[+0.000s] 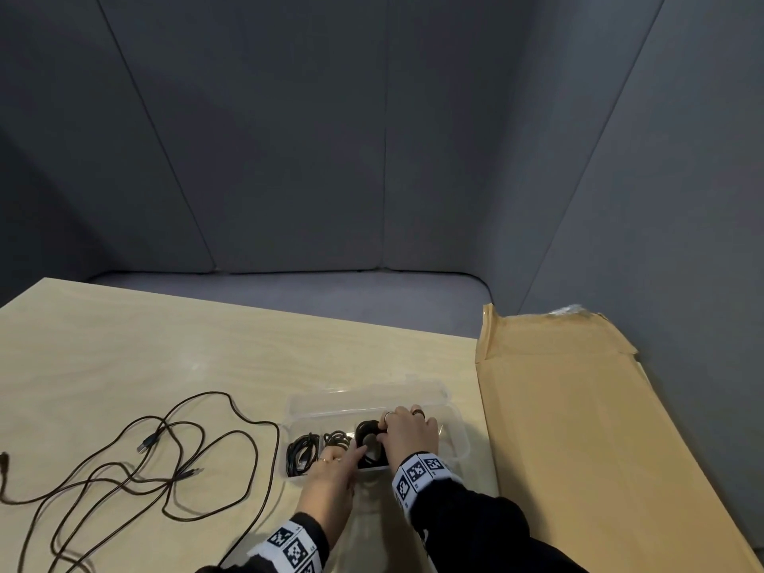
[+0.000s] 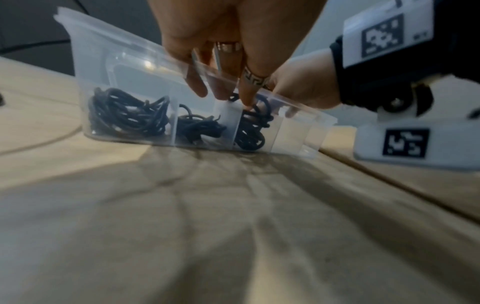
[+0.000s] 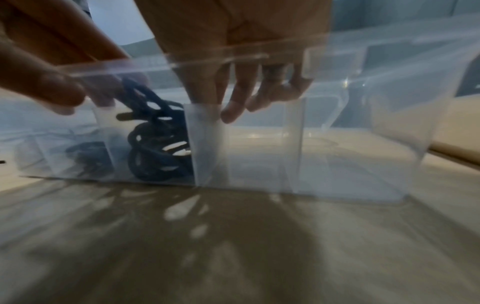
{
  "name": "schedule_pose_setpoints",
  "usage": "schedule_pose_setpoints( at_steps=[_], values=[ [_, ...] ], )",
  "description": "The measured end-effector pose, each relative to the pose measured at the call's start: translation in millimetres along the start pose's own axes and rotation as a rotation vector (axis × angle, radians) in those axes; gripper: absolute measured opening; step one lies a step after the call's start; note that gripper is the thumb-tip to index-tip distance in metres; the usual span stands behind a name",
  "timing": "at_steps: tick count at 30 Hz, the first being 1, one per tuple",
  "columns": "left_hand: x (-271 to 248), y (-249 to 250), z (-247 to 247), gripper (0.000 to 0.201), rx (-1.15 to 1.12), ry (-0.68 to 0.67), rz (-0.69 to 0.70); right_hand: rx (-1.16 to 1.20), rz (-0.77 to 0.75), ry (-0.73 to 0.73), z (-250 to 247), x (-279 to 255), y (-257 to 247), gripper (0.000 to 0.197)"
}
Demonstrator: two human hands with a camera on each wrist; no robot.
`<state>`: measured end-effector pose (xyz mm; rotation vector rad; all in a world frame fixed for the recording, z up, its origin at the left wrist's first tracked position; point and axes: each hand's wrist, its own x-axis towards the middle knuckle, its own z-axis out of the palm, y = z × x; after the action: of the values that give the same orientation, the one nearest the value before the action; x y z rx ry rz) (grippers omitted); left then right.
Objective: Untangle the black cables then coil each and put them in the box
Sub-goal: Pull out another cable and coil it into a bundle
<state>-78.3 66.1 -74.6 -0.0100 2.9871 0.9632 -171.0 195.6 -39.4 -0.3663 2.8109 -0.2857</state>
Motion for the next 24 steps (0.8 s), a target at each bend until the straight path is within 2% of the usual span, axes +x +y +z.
schedule_pose_setpoints(
  at_steps=[2, 3, 6, 8, 12, 15, 18, 24],
  values=[
    [3, -3, -2, 0.087, 0.147, -0.099, 0.073, -0.055, -0.016, -0.004, -2, 1, 0, 0.025],
    [6, -1, -5, 0.089, 0.270, -0.117, 0.102, -0.093, -0.041, -0.006, -4, 2, 0, 0.026],
    [9, 5, -14, 0.080, 0.538, -0.124, 0.188, -0.141, -0.093, -0.052, -7, 3, 6, 0.032],
    [10, 9, -20, 0.073, 0.637, -0.149, 0.208, -0.077, -0.089, -0.066, -12, 0, 12, 0.034],
    [22, 14, -28, 0.047, 0.737, -0.227, 0.262, 0.181, -0.076, -0.044, -20, -16, 21, 0.028],
    [31, 27, -37, 0.038, 0.798, -0.342, 0.241, 0.095, -0.180, -0.140, -15, -34, 26, 0.037],
    [36, 38, -42, 0.037, 0.805, -0.482, 0.216, -0.024, -0.247, -0.131, -6, -41, 29, 0.036],
    [35, 27, -46, 0.037, 0.671, -0.397, 0.249, -0.035, -0.229, -0.160, -7, -38, 28, 0.032]
  ],
)
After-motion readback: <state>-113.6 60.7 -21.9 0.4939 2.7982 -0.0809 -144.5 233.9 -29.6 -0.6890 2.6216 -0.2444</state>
